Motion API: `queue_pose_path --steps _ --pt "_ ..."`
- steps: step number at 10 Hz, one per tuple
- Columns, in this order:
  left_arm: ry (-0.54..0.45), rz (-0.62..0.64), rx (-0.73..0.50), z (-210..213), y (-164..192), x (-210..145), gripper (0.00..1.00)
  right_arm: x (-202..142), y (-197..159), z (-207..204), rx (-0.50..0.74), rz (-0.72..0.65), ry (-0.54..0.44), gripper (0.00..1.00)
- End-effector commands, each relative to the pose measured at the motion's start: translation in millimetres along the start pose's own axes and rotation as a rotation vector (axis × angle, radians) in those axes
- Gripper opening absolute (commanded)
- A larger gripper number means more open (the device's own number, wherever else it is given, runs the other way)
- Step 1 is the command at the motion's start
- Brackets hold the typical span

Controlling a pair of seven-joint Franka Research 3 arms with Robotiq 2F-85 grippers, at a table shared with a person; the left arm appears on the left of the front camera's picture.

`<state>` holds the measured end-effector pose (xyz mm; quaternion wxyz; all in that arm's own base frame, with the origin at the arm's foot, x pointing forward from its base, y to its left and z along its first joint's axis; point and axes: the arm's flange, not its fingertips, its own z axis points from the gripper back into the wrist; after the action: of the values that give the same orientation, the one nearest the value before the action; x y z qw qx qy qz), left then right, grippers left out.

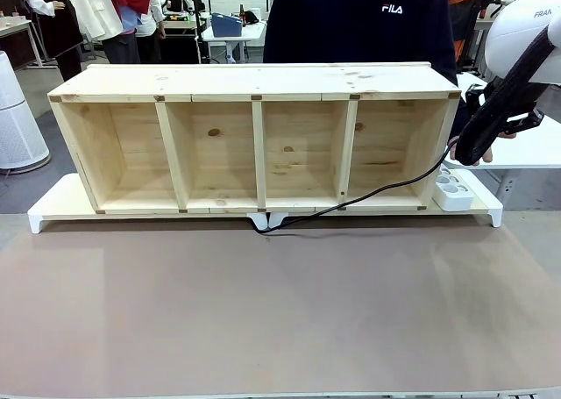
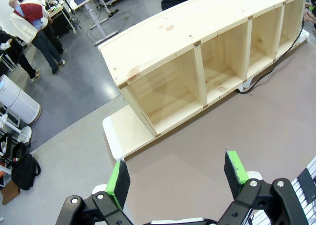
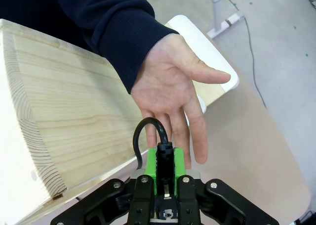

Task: Perform cable management.
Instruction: Release the Power Cable when the human grasps it.

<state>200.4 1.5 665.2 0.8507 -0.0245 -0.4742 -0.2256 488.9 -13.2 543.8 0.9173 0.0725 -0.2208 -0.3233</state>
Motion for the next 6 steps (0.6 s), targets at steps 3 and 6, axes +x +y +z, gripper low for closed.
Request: queue_pose_path --steps 3,6 --pt "-0.01 0.013 -0.003 -1.5 -1.1 1.3 1.0 -1.5 1.2 0.1 0.0 -0.002 -0.008 0.16" --pt "-0.01 0.013 -0.003 -1.5 -1.1 1.3 1.0 -1.5 1.2 0.1 0.0 -0.002 -0.008 0.16"
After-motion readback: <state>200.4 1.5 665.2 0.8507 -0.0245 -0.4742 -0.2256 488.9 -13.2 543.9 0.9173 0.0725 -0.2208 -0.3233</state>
